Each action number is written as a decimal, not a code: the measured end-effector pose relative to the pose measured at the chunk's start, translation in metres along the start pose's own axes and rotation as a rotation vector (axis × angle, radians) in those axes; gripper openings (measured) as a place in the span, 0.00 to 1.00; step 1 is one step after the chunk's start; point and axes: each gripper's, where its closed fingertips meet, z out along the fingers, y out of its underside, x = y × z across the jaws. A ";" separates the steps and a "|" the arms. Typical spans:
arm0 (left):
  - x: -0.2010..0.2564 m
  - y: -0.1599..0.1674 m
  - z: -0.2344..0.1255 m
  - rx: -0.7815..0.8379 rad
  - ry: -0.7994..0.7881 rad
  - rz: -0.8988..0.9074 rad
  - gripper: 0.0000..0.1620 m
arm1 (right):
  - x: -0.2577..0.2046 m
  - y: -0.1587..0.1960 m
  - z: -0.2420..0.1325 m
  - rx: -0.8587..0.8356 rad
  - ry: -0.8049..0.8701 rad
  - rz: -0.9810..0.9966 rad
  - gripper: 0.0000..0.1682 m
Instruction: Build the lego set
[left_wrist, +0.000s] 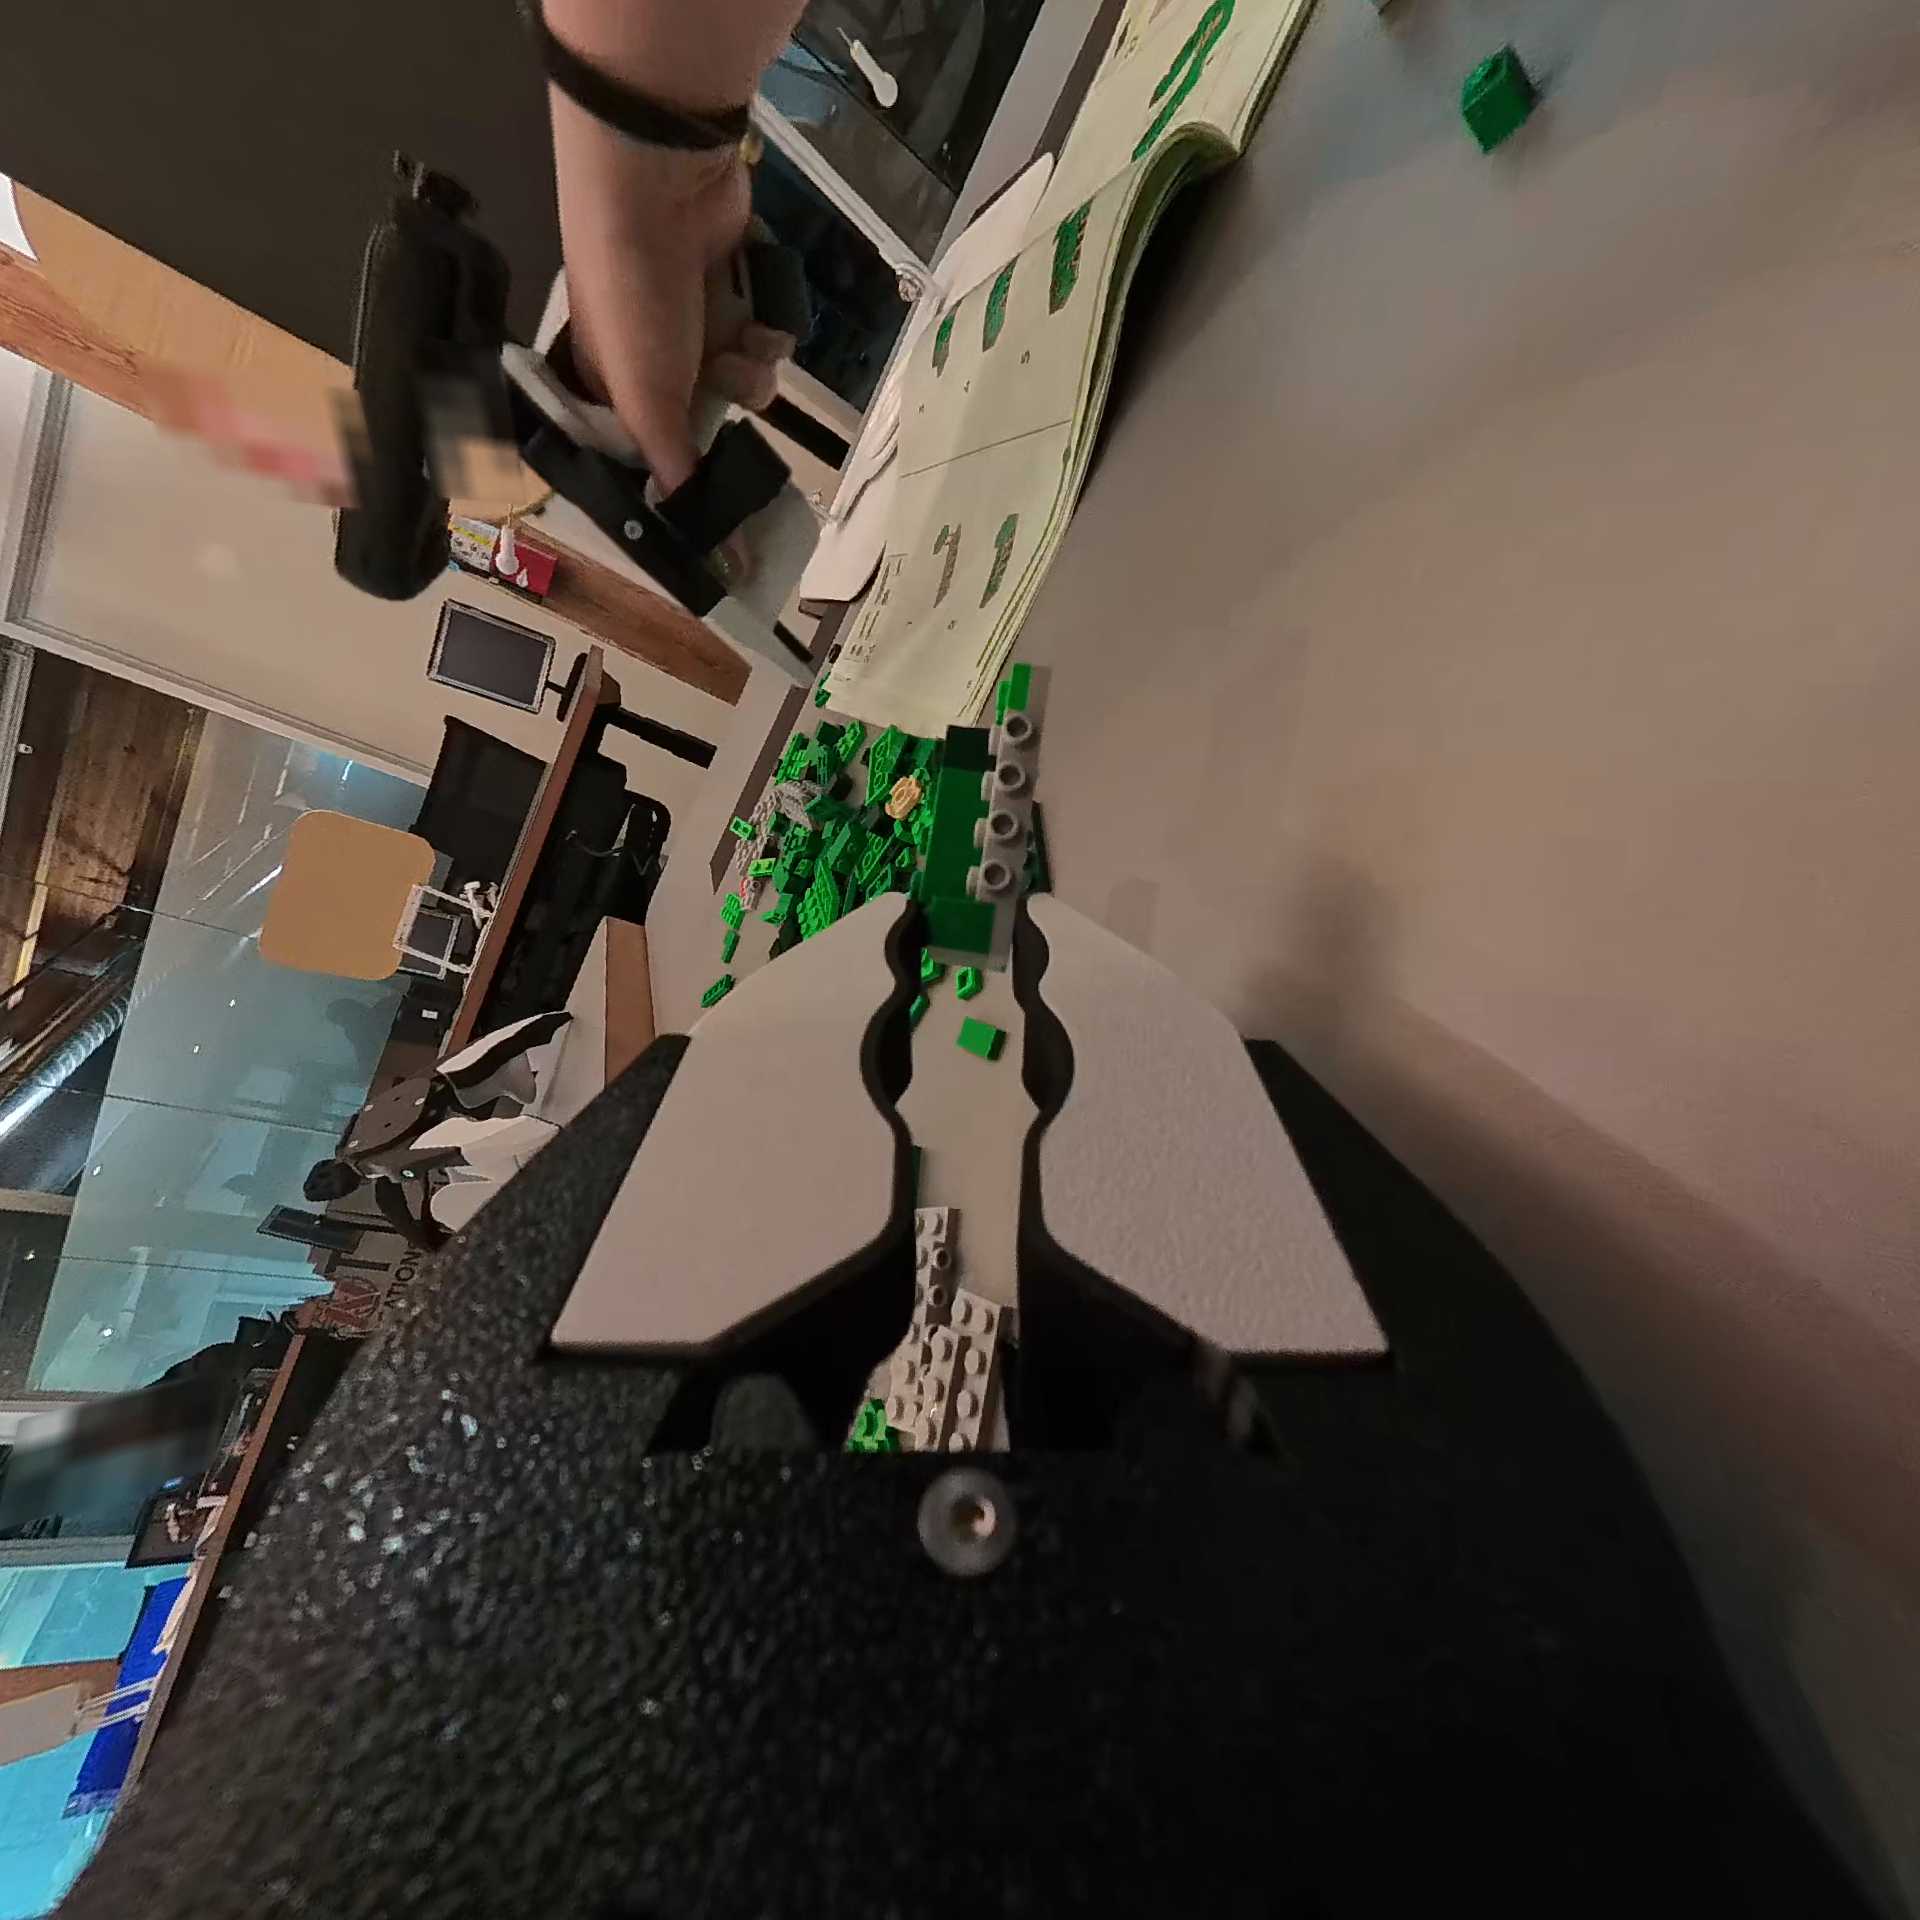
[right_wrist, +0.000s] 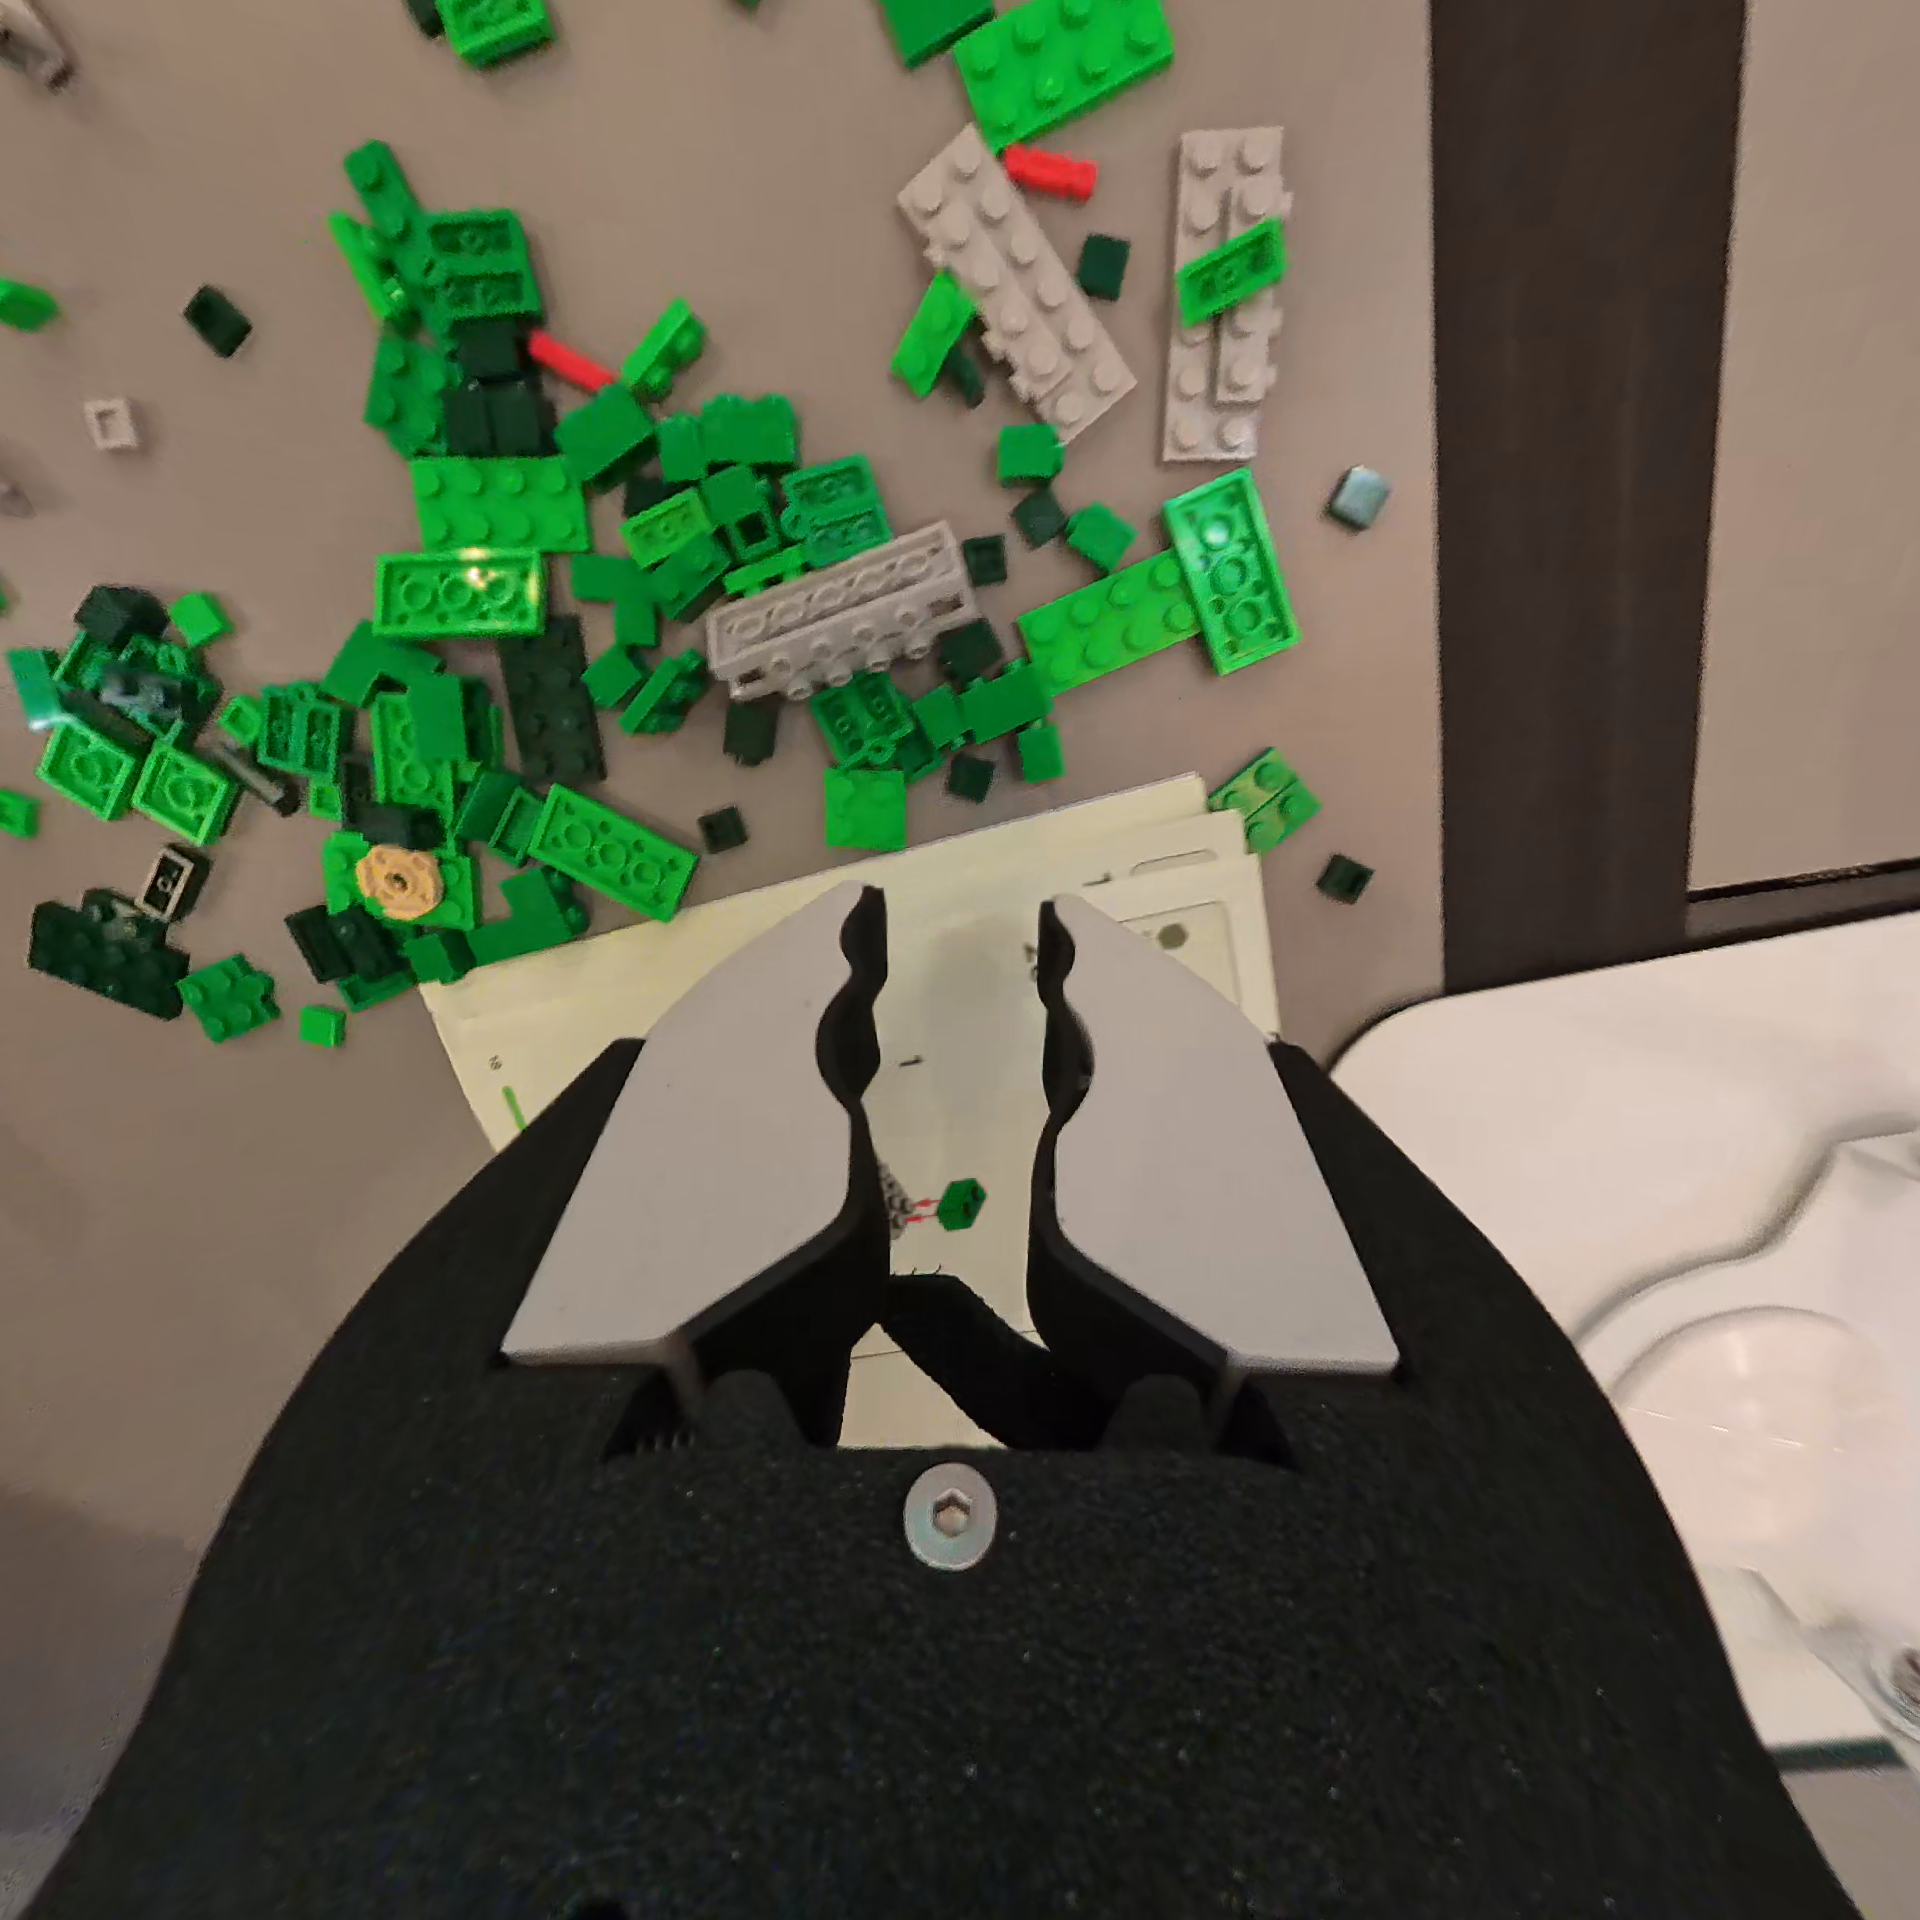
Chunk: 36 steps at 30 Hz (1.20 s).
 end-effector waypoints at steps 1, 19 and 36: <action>0.000 0.000 0.000 0.000 0.002 0.000 0.10 | -0.004 0.003 0.000 0.012 -0.006 -0.011 0.16; 0.004 0.000 0.001 0.013 0.027 -0.004 0.10 | -0.083 0.018 0.019 0.147 -0.050 -0.548 0.10; 0.002 -0.001 0.000 0.023 0.025 -0.009 0.10 | -0.135 0.044 -0.026 0.275 -0.166 -0.692 0.06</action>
